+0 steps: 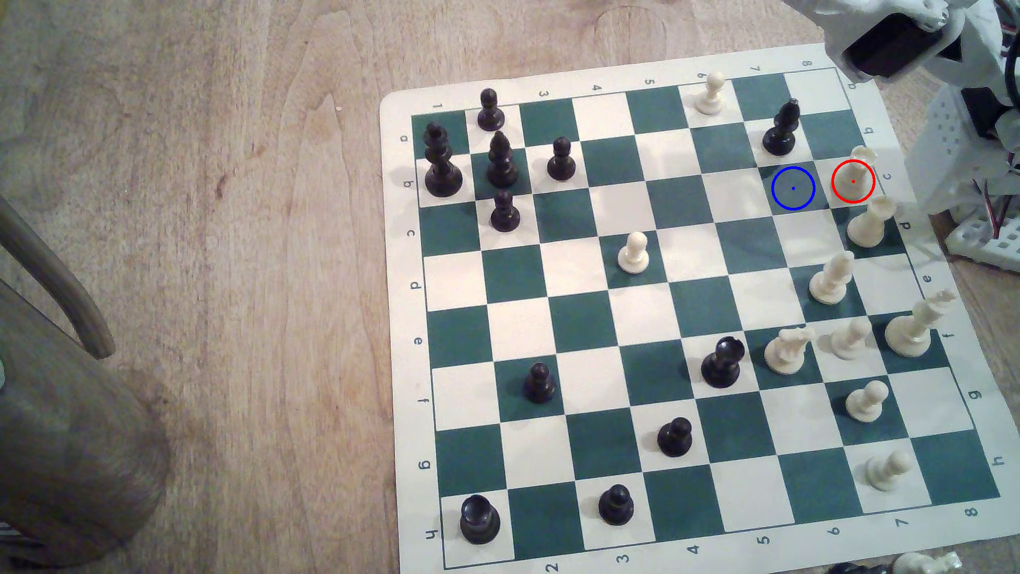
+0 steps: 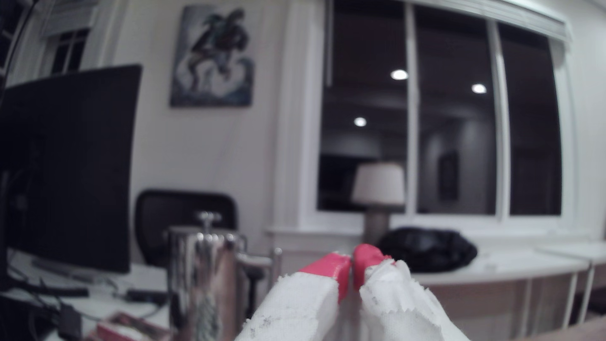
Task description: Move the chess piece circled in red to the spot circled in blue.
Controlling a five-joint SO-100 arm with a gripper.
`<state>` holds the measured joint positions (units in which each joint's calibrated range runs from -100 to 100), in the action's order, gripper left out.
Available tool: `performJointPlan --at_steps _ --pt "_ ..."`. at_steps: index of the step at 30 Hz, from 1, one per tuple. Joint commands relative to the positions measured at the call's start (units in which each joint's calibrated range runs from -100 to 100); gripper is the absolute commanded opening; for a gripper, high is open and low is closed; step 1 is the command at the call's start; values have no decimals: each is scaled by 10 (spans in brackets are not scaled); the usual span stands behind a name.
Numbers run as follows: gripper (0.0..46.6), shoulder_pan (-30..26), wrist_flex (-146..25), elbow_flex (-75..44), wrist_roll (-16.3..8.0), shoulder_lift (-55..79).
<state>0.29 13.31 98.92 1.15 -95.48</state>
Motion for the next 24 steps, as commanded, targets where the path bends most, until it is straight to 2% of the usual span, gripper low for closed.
performJointPlan --at_steps 1,7,12,17,24 --pt "2 53 140 -4 11 -3" --pt "2 92 14 -126 9 -2" --pt "2 144 -205 -289 9 -2" --pt "2 170 -366 -369 8 -2" --pt "2 162 -507 -451 8 -2"
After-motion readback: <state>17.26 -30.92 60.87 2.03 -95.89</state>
